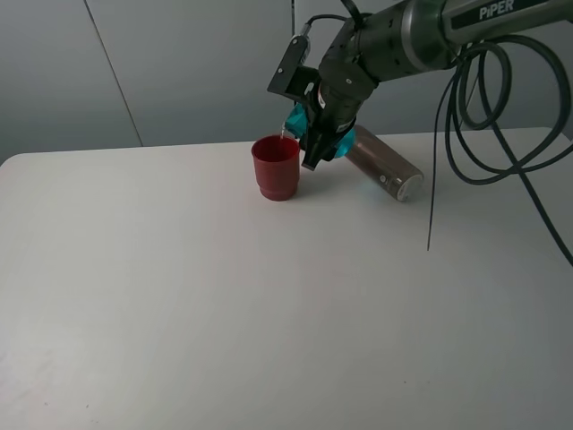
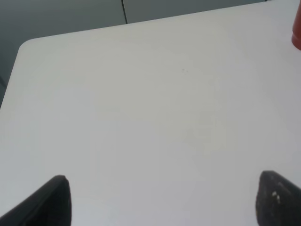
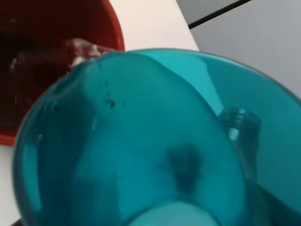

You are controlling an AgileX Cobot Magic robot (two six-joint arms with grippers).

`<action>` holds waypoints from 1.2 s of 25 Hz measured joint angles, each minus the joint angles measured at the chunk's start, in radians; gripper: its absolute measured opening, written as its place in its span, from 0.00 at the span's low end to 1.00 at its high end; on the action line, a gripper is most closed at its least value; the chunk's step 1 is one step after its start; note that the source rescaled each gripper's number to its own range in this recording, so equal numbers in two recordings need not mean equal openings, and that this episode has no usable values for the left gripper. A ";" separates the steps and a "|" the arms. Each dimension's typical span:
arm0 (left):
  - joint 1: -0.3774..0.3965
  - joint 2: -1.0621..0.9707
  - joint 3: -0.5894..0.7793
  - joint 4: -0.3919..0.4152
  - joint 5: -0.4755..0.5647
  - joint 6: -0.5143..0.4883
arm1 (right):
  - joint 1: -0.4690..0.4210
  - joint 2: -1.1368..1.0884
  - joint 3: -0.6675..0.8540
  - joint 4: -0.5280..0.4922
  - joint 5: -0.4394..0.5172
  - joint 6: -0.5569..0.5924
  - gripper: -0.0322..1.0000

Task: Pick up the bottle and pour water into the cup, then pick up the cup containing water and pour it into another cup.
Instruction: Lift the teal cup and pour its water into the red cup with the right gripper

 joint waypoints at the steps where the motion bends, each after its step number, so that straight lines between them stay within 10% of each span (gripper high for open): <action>1: 0.000 0.000 0.000 0.000 0.000 0.000 | 0.000 0.000 0.000 -0.009 0.000 0.000 0.17; 30: 0.000 0.000 0.000 0.000 0.000 0.002 | 0.000 0.001 -0.002 -0.527 -0.021 0.146 0.17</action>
